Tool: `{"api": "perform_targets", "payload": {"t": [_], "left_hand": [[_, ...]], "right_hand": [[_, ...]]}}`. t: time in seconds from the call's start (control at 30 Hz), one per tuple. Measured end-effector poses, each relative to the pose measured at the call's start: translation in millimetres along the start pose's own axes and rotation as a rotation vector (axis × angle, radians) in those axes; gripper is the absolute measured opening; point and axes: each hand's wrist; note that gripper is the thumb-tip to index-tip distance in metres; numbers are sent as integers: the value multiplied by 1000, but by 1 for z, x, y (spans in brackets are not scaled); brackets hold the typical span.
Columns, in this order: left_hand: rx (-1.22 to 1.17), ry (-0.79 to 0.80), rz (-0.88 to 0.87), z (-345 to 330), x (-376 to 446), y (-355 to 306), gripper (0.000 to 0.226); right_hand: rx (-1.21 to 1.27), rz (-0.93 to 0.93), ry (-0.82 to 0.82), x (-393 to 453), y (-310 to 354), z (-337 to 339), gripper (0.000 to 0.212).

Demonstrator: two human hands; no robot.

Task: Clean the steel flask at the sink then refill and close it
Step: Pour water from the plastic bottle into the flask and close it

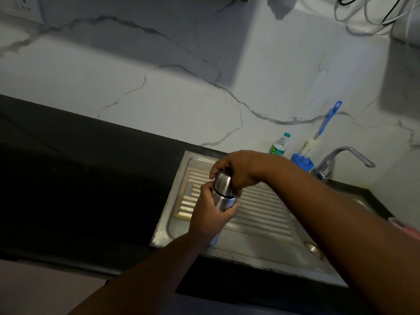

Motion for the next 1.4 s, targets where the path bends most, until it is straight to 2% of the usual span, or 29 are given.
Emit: {"api": "perform_targets", "payload": {"t": [0.1,0.17,0.3,0.43,0.47,0.57,0.63,0.8,0.83,0.93,1.03,1.1,1.17,1.23,1.27,1.33,1.37,1.4], "left_hand": [[-5,10,-8,0,1,0,76],[-5,-1,-4,-1,2,0,72],[-3,-19,-4,-4,2,2,73],[-13,2,18,-4,2,2,74],[-12,8,22,-3,3,1,74],[-27,27,16,-1,3,1,74],[-29,23,25,0,2,1,75],[-19,10,16,-2,3,3,76],[-13,8,14,-2,2,2,76],[4,5,18,-3,2,3,75],[-21,24,37,-1,1,0,72],[-21,31,35,0,2,0,74],[-13,31,16,1,2,0,75],[-14,32,10,1,1,1,76],[-16,29,10,1,1,1,76],[-17,21,7,0,2,1,76],[-19,17,4,0,2,1,76],[-15,12,2,0,2,1,74]], "right_hand": [[113,-123,-2,-2,3,2,51],[0,-184,-71,-1,7,-3,38],[-83,-326,-231,2,12,-21,76],[153,-386,-49,5,14,-13,114],[191,-343,-31,5,12,-10,113],[328,-68,-61,-7,3,-3,71],[376,35,-14,-14,-1,-2,59],[193,-31,-114,-8,3,-7,30],[176,-65,-146,-8,3,-8,30],[78,-198,-237,-9,5,-12,66],[169,-308,-173,-13,8,-9,84],[321,-281,-166,-19,6,-5,82],[332,-129,-202,-18,-1,-2,68],[328,28,-155,-18,-5,-2,57],[318,40,-119,-16,-6,-4,52],[310,-36,-155,-12,-5,-8,35],[311,-111,-195,-11,-2,-10,37],[261,-192,-234,-9,0,-12,51]]}}
Point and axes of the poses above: each hand's wrist, its own x-axis towards the middle knuckle, its own z-axis out of the back of the hand, y = z × x, and after that the axes turned 5 degrees about z, right-handed
